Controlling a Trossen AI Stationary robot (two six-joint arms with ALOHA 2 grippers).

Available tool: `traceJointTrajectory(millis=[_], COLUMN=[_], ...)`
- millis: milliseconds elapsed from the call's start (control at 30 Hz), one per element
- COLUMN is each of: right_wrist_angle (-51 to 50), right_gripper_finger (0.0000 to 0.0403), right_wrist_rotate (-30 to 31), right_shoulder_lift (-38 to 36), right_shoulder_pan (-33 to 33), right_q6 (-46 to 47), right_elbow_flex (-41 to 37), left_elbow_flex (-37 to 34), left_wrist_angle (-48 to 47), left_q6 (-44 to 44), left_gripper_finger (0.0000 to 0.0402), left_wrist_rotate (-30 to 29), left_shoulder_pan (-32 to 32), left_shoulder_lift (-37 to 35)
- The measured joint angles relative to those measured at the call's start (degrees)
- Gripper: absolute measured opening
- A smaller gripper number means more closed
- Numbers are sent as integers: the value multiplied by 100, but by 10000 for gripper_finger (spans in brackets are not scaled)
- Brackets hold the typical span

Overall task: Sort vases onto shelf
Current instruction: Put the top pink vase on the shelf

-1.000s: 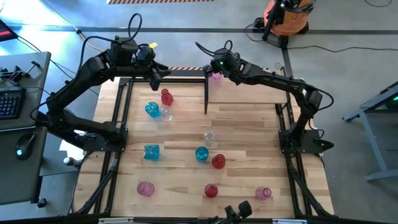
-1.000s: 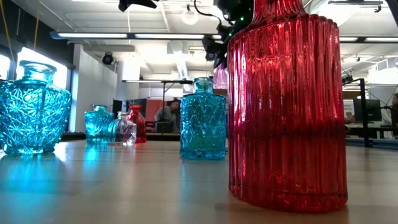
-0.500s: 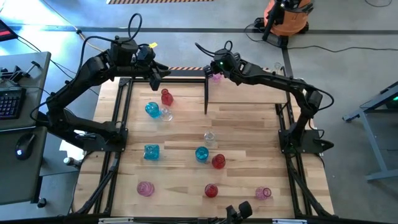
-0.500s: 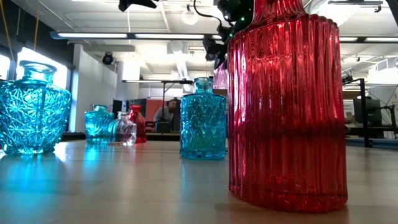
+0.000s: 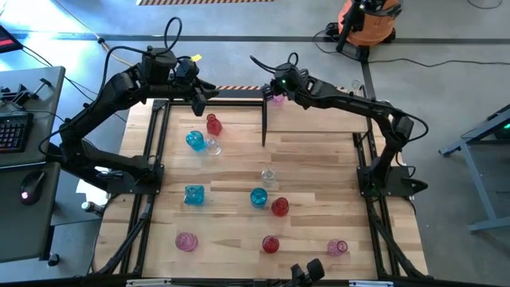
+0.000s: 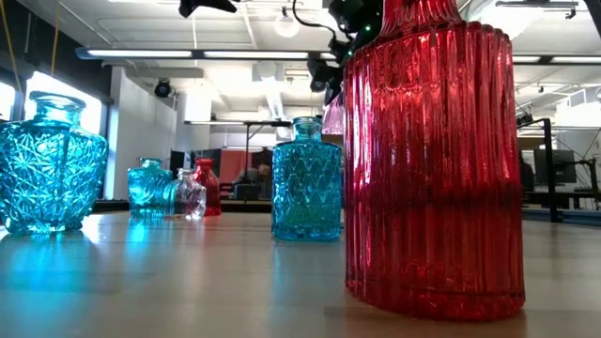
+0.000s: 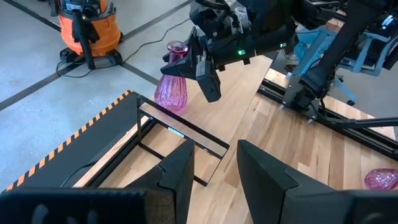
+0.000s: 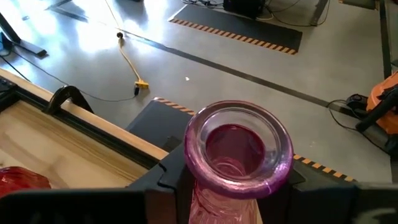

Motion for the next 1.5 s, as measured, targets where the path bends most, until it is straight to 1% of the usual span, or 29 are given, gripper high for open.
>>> traceJointTrajectory(millis=[267, 733, 1133, 1500], right_wrist_angle=[-50, 39, -353, -345], right_gripper_finger=[115, 115, 115, 115], right_wrist_rotate=[-177, -208, -206, -201], right_shoulder_lift=[-4, -44, -59, -63], right_shoulder_pan=[-11, -11, -88, -86], right_q6=[127, 217, 220, 219], right_elbow_flex=[0, 66, 166, 164], left_elbow_flex=[0, 0, 0, 0], left_wrist_angle=[31, 30, 29, 23], left_q6=[-52, -55, 13, 59], left_gripper_finger=[113, 113, 113, 113], left_wrist_rotate=[0, -1, -2, 0], left_shoulder_pan=[-2, -2, -2, -2], left_shoulder_lift=[2, 2, 0, 2])
